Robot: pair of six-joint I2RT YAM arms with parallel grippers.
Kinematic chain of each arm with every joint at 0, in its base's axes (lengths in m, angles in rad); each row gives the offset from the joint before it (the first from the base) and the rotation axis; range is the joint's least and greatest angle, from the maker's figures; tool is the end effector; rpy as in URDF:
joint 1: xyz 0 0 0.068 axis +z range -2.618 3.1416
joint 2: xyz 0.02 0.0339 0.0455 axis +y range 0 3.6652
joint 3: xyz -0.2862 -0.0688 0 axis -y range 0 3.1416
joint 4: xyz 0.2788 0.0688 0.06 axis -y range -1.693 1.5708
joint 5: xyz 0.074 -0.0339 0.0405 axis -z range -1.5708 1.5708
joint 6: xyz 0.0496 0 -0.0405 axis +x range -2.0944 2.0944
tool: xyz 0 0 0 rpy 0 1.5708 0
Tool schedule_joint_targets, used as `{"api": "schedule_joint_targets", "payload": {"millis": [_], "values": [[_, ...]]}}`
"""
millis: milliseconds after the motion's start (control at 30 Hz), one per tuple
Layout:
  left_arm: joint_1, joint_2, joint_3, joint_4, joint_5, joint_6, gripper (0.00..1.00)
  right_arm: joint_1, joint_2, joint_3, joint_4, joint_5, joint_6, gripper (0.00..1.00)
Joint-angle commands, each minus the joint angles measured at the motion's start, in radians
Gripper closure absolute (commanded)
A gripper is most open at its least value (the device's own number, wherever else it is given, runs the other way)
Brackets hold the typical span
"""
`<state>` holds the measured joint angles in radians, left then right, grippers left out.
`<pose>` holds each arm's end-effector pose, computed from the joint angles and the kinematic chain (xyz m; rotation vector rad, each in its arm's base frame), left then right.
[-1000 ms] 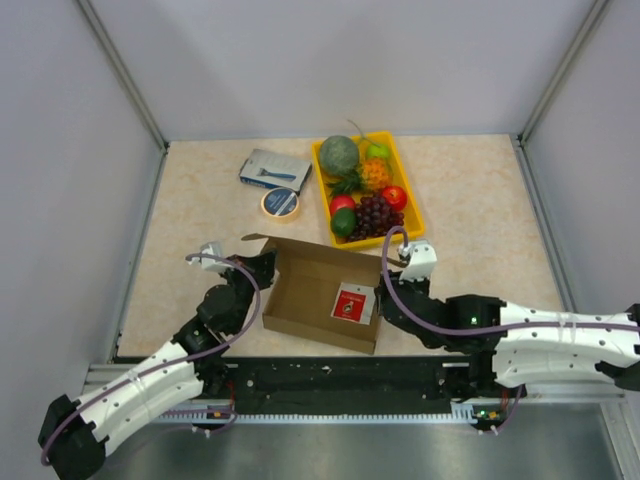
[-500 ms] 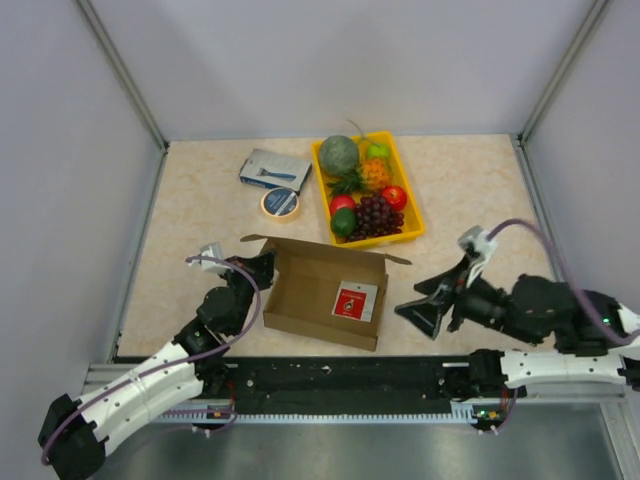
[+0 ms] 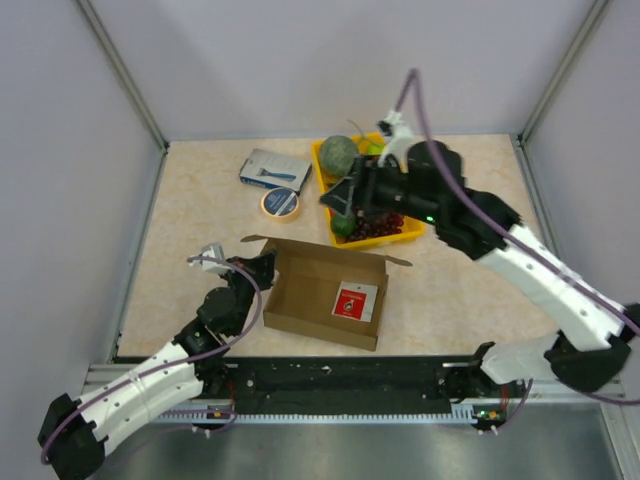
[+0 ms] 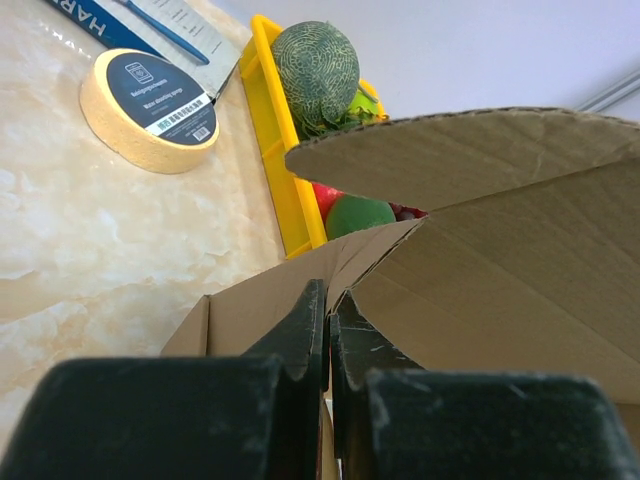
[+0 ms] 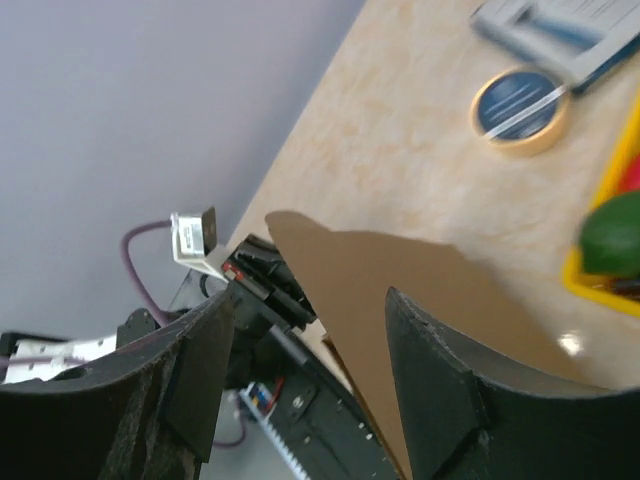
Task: Fold the paper box
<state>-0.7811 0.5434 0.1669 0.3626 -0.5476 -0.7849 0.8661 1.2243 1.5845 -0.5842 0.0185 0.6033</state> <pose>0.1408 -0.1032 0.2132 -0.4405 1.5786 -0.7843 0.1841 0.2151 0.5097 -0.2372 1.9029 1.0124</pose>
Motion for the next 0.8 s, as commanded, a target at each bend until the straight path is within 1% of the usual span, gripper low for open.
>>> {"api": "schedule_joint_targets", "payload": {"millis": [0, 100, 167, 200, 300, 333, 367, 433, 467, 500, 533, 567, 600, 667, 700, 733, 767], "values": [[-0.014, -0.002, -0.041, -0.237, 0.020, 0.033, 1.00, -0.016, 0.171, -0.015, 0.154, -0.418, 0.127, 0.39], [-0.014, -0.031, -0.046, -0.280, 0.026, 0.036, 1.00, -0.018, 0.234, -0.079, 0.211, -0.484, 0.168, 0.39], [-0.014, -0.072, -0.053, -0.313, 0.043, 0.030, 1.00, -0.018, 0.244, -0.139, 0.311, -0.531, 0.206, 0.39], [-0.014, -0.085, -0.058, -0.318, 0.051, 0.035, 0.98, -0.019, 0.244, -0.190, 0.335, -0.541, 0.242, 0.39], [-0.014, -0.149, -0.060, -0.356, 0.093, 0.038, 0.87, -0.018, 0.236, -0.293, 0.438, -0.586, 0.305, 0.39], [-0.014, -0.161, -0.061, -0.358, 0.106, 0.036, 0.76, -0.018, 0.230, -0.325, 0.476, -0.594, 0.323, 0.39], [-0.014, -0.183, -0.052, -0.396, 0.127, 0.030, 0.73, -0.018, 0.216, -0.381, 0.506, -0.592, 0.340, 0.39], [-0.014, -0.201, -0.038, -0.470, 0.152, 0.004, 0.66, -0.016, 0.202, -0.431, 0.575, -0.588, 0.366, 0.39], [-0.014, -0.218, -0.018, -0.496, 0.184, -0.007, 0.65, -0.016, 0.195, -0.475, 0.604, -0.589, 0.386, 0.39], [-0.014, -0.227, -0.006, -0.560, 0.199, -0.026, 0.61, -0.016, 0.193, -0.492, 0.642, -0.589, 0.392, 0.39], [-0.014, -0.240, 0.003, -0.591, 0.221, -0.039, 0.54, -0.016, 0.192, -0.504, 0.656, -0.591, 0.398, 0.39], [-0.014, -0.264, 0.034, -0.635, 0.238, -0.051, 0.52, -0.015, 0.193, -0.523, 0.670, -0.597, 0.403, 0.39], [-0.012, -0.282, 0.049, -0.713, 0.273, -0.071, 0.52, -0.016, 0.190, -0.529, 0.675, -0.595, 0.400, 0.40], [-0.014, -0.342, 0.107, -0.812, 0.307, -0.088, 0.49, -0.015, 0.185, -0.547, 0.676, -0.580, 0.389, 0.39], [-0.014, -0.362, 0.130, -0.865, 0.336, -0.124, 0.48, -0.016, 0.184, -0.554, 0.681, -0.581, 0.389, 0.39], [-0.014, -0.385, 0.152, -0.980, 0.350, -0.140, 0.48, -0.015, 0.185, -0.560, 0.688, -0.581, 0.388, 0.39], [-0.014, -0.417, 0.199, -1.031, 0.368, -0.155, 0.48, -0.015, 0.188, -0.567, 0.690, -0.580, 0.386, 0.39]]}}
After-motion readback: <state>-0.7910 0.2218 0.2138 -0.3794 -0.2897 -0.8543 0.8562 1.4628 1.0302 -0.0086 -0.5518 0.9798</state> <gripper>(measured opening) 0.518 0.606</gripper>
